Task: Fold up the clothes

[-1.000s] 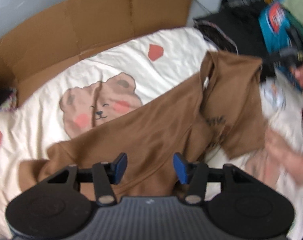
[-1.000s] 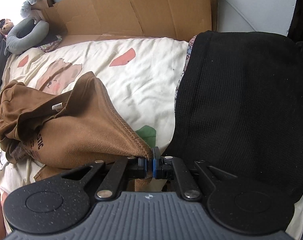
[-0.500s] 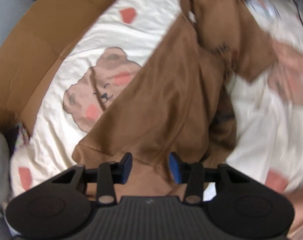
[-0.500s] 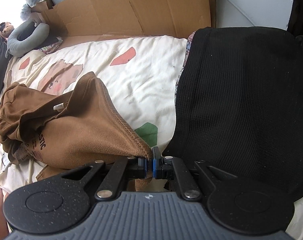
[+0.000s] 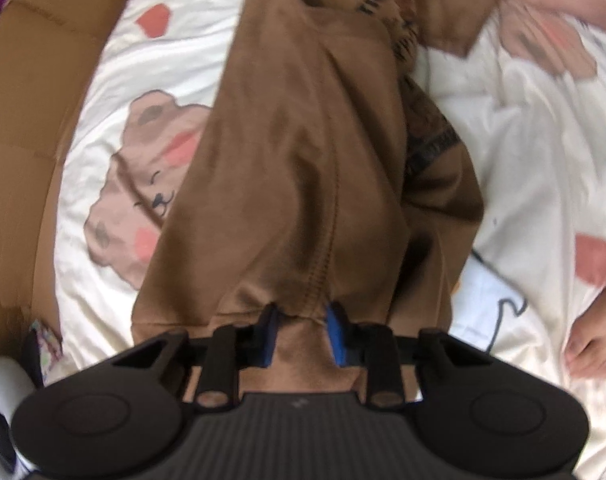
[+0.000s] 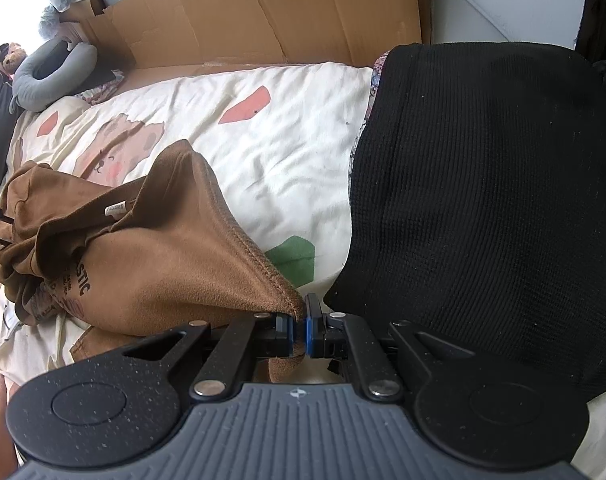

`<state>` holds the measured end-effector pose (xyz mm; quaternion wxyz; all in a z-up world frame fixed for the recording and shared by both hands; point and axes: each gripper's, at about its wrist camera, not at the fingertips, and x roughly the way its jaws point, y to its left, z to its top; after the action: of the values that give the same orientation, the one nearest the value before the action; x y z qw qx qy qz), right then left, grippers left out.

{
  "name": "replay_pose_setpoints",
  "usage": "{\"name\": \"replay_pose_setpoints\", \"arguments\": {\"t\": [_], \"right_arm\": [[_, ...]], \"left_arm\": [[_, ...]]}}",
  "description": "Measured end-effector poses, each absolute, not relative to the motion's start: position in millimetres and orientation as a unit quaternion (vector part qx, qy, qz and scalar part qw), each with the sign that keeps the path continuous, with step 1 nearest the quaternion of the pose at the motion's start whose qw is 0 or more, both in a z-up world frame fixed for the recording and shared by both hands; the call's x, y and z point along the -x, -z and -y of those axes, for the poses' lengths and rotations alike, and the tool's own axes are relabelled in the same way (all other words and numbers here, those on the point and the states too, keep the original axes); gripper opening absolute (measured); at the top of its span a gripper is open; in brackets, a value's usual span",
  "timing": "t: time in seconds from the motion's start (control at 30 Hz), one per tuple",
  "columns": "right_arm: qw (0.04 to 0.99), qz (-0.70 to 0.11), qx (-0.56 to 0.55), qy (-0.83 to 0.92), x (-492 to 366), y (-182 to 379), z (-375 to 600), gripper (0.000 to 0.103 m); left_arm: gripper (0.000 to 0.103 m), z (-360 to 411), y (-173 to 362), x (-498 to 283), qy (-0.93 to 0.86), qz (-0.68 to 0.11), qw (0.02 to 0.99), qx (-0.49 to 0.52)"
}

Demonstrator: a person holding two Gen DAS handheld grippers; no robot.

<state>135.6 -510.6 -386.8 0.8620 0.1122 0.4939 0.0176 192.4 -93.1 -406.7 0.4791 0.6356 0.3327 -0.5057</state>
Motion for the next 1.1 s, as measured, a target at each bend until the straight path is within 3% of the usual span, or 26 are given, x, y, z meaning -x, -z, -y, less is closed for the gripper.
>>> {"name": "replay_pose_setpoints", "arguments": {"t": [0.5, 0.6, 0.73, 1.1], "right_arm": [[0.859, -0.5, -0.111, -0.018, -136, 394, 510, 0.004], [0.858, -0.5, -0.112, -0.018, -137, 395, 510, 0.004], [0.86, -0.498, -0.111, -0.02, -136, 393, 510, 0.004], [0.88, -0.466, -0.086, -0.027, -144, 370, 507, 0.004]], "left_arm": [[0.024, 99, 454, -200, 0.533, -0.313, 0.459, -0.638], [0.014, 97, 453, -206, 0.543, -0.328, 0.463, -0.619], [0.009, 90, 438, -203, 0.549, -0.308, 0.465, -0.622], [0.007, 61, 347, -235, 0.509, -0.306, 0.576, -0.562]]}}
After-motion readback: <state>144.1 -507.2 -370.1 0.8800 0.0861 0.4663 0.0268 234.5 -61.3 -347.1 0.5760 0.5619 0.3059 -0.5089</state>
